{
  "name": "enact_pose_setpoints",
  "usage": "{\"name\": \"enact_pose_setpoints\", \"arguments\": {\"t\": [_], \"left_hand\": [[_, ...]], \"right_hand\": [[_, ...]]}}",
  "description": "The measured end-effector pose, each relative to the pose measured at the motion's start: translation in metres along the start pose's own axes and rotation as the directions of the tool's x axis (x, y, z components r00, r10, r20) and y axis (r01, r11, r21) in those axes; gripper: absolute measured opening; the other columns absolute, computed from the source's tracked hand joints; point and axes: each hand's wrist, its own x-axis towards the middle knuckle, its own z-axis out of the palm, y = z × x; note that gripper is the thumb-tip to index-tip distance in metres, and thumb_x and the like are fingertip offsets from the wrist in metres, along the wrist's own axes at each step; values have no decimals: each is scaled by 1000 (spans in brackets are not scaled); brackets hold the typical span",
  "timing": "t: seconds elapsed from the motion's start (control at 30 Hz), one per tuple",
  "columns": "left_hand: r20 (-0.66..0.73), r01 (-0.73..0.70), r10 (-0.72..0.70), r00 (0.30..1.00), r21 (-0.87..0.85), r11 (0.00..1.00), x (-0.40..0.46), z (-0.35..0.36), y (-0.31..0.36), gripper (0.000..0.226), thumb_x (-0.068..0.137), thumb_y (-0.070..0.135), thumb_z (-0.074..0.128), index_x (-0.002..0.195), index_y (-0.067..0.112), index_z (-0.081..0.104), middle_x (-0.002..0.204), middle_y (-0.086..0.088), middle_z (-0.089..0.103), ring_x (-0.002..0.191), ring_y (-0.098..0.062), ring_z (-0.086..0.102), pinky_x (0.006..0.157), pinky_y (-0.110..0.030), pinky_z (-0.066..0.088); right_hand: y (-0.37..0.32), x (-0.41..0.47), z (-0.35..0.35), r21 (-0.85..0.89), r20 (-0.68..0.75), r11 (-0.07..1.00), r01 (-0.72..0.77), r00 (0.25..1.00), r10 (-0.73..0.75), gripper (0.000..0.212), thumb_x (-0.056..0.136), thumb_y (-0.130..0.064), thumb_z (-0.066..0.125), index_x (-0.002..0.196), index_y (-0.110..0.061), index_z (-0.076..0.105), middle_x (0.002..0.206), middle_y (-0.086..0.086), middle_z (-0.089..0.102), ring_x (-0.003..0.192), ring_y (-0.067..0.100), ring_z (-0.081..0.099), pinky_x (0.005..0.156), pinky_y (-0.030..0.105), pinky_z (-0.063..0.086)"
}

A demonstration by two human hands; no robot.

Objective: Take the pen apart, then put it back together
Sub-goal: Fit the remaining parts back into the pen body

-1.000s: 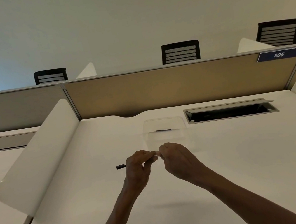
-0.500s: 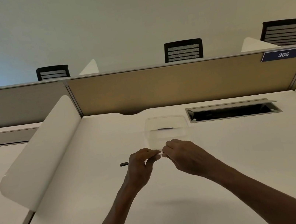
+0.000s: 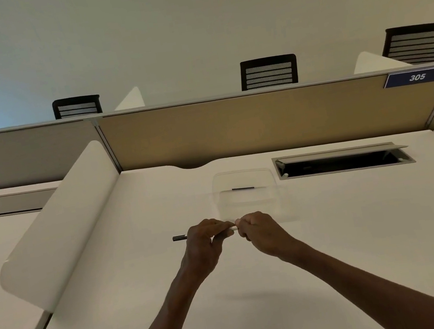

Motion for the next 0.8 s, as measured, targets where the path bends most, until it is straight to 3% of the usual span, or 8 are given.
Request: {"name": "enact_pose_setpoints", "arguments": {"t": [0.1,0.2,0.3,0.4,0.57,0.67,0.73,0.8], "left_hand": [[29,48,-47,998,-27,998,2,0,-1,19,82,-2,72,96,10,79,85,0,76,81,-15,68,74,-35,53],[91,69,-65,994,-41,997,3,-1,-2,20,85,0,71,96,13,79,85,2,76,83,-11,67,76,-33,53],[115,47,-42,992,-43,998,3,-2,0,22,85,0,70,98,16,79,85,3,76,83,-11,68,76,-32,53],[86,48,-43,995,-61,997,3,-1,2,20,84,-1,71,96,14,79,86,3,76,84,-10,68,77,-34,54],[-13,-7,6,1000,-25,1000,1,-4,4,23,79,-4,74,95,12,79,88,13,73,82,-8,69,74,-35,56],[-25,-50,50,998,0,999,1,-6,5,25,79,-4,75,97,14,79,86,10,75,79,-11,68,71,-34,56],[-18,-70,70,997,13,997,0,-6,4,26,79,-6,73,97,12,79,85,5,77,79,-14,69,70,-35,56],[-10,-67,67,998,17,998,-1,-5,2,27,79,-8,73,97,11,79,85,3,77,79,-16,69,69,-36,56]], "right_hand": [[3,-3,-7,-351,47,914,204,978,-201,37,102,-33,36,72,-20,54,63,-8,56,56,6,51,54,26,37],[11,-7,-14,-623,113,674,396,899,-423,31,102,-39,32,88,-17,50,78,-1,58,63,18,48,56,34,40],[13,-9,-21,-703,174,505,500,810,-560,24,101,-30,39,85,-15,50,74,2,55,56,16,35,46,34,32],[14,-11,-19,-685,102,546,482,806,-584,25,99,-23,46,76,-13,49,62,3,54,50,19,33,43,33,31],[4,-7,-4,-359,-35,872,332,929,-368,39,101,-26,42,63,-21,42,49,-8,43,47,12,41,49,25,29],[-10,-5,0,35,-52,998,44,998,-42,47,99,-25,44,52,-24,42,38,-12,39,39,7,34,42,17,25],[-15,-4,0,370,129,885,-283,959,253,41,95,-21,41,54,-20,41,41,-12,32,37,8,23,37,20,20],[-17,-4,-3,517,292,718,-466,885,364,37,93,-18,39,56,-20,40,46,-7,28,38,8,18,35,19,16]]}}
